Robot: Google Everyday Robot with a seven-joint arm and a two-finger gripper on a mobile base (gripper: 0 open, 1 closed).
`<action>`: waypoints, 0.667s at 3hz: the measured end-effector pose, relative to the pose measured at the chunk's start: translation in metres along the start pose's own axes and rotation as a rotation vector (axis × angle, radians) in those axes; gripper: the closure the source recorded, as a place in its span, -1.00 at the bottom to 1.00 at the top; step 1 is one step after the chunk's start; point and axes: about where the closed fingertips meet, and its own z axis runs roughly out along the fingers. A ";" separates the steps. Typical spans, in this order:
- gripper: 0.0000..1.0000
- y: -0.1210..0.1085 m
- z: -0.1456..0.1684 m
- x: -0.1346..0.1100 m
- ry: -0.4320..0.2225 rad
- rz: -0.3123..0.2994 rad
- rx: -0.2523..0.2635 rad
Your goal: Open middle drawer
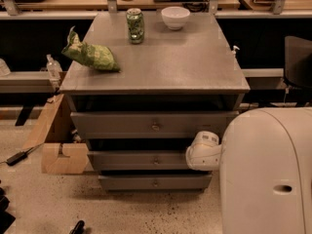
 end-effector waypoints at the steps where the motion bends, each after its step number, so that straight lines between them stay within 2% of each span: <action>1: 1.00 -0.002 -0.004 0.000 0.000 0.000 0.000; 2: 1.00 -0.002 -0.005 0.000 0.000 0.000 0.000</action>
Offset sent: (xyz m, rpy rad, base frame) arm -0.2458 -0.1129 0.0674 0.0717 0.3058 -0.2336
